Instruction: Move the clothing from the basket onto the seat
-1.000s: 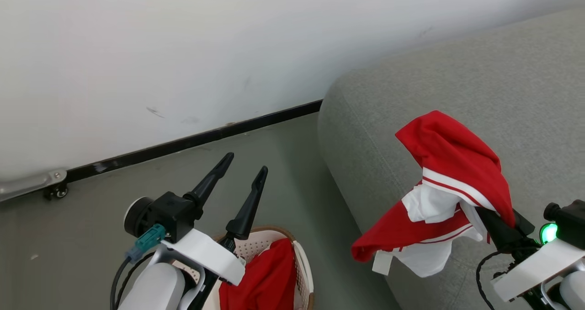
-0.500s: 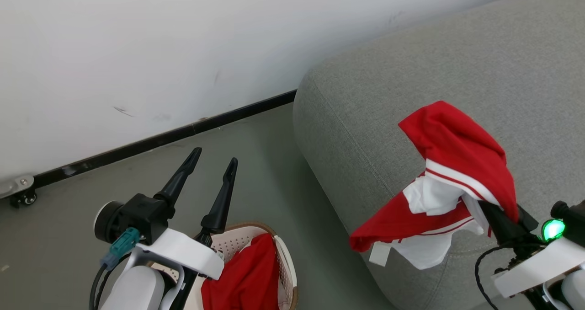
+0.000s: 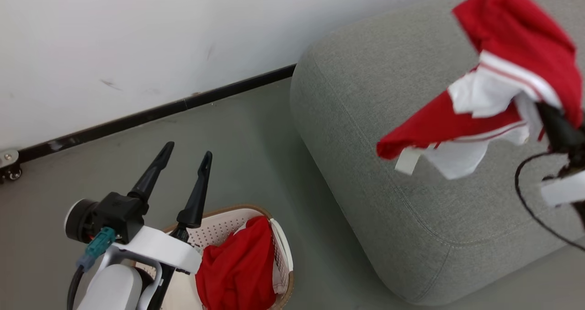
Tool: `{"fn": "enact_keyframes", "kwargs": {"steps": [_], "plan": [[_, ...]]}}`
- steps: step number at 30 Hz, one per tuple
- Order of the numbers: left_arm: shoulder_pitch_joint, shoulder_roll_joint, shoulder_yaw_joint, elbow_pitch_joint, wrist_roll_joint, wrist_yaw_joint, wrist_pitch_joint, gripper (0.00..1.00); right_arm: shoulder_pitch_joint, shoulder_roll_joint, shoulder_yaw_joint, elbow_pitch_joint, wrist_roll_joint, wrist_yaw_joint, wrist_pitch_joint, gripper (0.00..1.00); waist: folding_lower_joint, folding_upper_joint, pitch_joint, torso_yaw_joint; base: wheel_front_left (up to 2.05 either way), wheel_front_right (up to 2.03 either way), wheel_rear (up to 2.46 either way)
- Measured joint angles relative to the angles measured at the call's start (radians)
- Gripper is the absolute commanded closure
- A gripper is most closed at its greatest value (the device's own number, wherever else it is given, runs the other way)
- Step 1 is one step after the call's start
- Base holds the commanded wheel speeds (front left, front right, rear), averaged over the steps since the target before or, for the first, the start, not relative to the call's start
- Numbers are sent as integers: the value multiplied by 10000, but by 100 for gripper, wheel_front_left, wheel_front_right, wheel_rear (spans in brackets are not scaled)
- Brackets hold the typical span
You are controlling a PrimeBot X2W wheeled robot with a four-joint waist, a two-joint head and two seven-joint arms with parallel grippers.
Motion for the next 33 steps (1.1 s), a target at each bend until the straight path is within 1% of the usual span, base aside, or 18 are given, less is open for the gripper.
{"fn": "enact_keyframes", "kwargs": {"steps": [4,13,20,25,30,33], "plan": [[0,100,117,-157,59,8,0,0,-749,-186,-240,198,209,0,337,100,0,0,261,31,0,0,0],[-2,353,251,-662,184,161,0,0,-2232,-378,-529,892,652,0,1060,100,0,0,884,127,0,0,0],[-26,487,236,-1166,372,190,6,0,-3201,-591,-669,1613,688,0,1549,100,0,0,1388,258,0,0,0],[-77,502,247,-1546,397,301,105,0,-3799,-800,-510,1996,629,0,1902,100,0,0,1745,408,0,0,0],[-154,640,228,-1987,477,320,278,0,-4542,-890,-453,2558,600,0,2033,100,0,0,2162,641,0,0,0],[-274,663,211,-2146,614,322,359,0,-4707,-890,-568,2991,598,0,2088,100,0,0,2363,767,0,0,0]]}}
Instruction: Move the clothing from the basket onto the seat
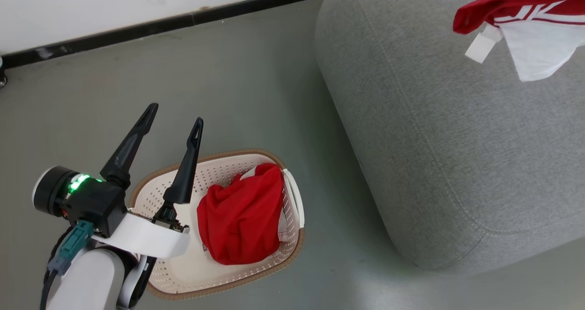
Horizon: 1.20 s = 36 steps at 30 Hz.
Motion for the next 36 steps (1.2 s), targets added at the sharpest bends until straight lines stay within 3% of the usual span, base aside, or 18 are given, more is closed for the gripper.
{"fn": "enact_keyframes", "kwargs": {"steps": [17,36], "plan": [[-259,44,-207,-589,159,31,362,0,-259,8,-368,2220,-311,0,-297,100,0,0,941,667,0,0,0],[-714,142,-397,-842,328,-31,713,0,-337,959,-274,4100,-562,0,-965,100,0,0,1830,1007,0,0,0]]}}
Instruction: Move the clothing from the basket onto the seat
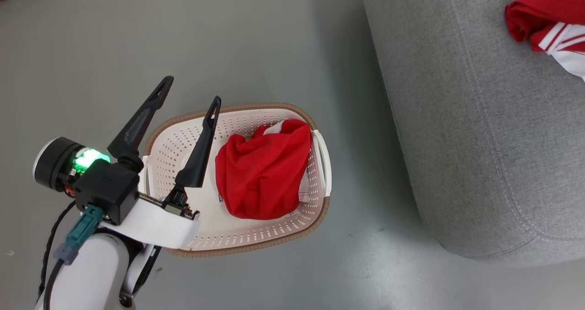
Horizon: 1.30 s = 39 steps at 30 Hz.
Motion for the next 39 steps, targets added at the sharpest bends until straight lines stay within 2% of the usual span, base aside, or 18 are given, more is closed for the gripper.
{"fn": "enact_keyframes", "kwargs": {"steps": [18,19,20,22,23,24,25,39], "plan": [[-163,146,25,-21,71,-2,161,0,-349,688,44,1304,134,0,374,100,0,0,362,-132,0,0,0],[-163,146,25,-15,71,-2,159,0,-350,700,67,1315,136,0,382,94,0,0,362,-147,0,0,0],[-163,146,25,-8,71,-2,159,0,-351,702,90,1323,136,0,384,77,0,0,360,-161,0,0,0],[-164,146,25,12,69,-2,159,0,-358,702,142,1333,136,0,474,55,0,0,352,-190,0,0,0],[-164,144,25,17,69,-2,159,0,-359,702,159,1337,136,0,474,55,0,0,347,-205,0,0,0],[-164,144,25,21,69,-2,159,0,-361,704,178,1342,136,0,479,7,0,0,340,-221,0,0,0],[-165,142,25,29,69,-2,159,0,-365,704,219,1342,136,0,522,0,0,0,331,-239,0,0,0],[-260,-73,56,336,-21,2,-113,0,-340,811,903,1175,261,0,911,0,0,0,86,-518,0,0,0]]}}
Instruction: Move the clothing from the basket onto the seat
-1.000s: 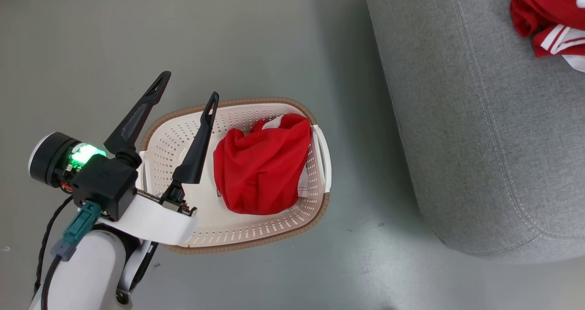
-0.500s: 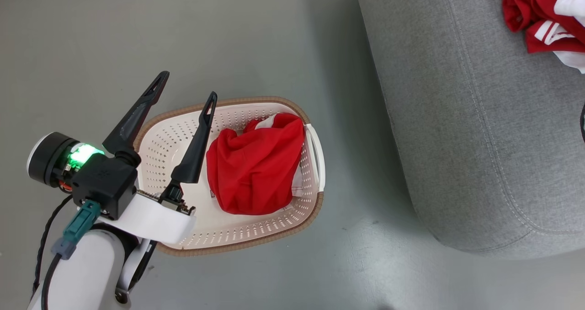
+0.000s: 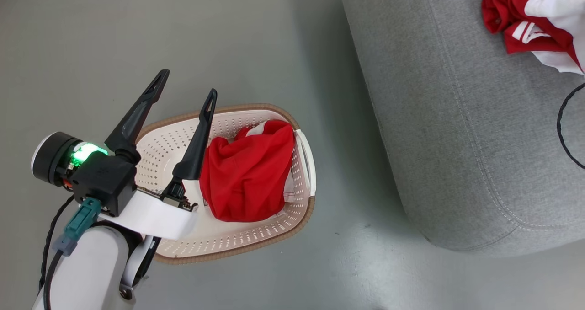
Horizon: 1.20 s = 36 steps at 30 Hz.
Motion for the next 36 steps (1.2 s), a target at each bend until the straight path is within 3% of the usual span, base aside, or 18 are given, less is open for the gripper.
{"fn": "enact_keyframes", "kwargs": {"steps": [11,28,36], "plan": [[-3,-138,36,374,-121,27,-272,0,409,-52,514,-717,339,0,155,0,0,0,-347,-327,0,0,0],[162,-410,280,1003,-359,148,-627,0,735,-1045,1254,-2092,309,0,311,0,0,0,-1130,-803,0,0,0],[453,-562,577,1269,-593,337,-796,0,733,-1093,1569,-2986,228,0,274,0,0,0,-1602,-800,0,0,0]]}}
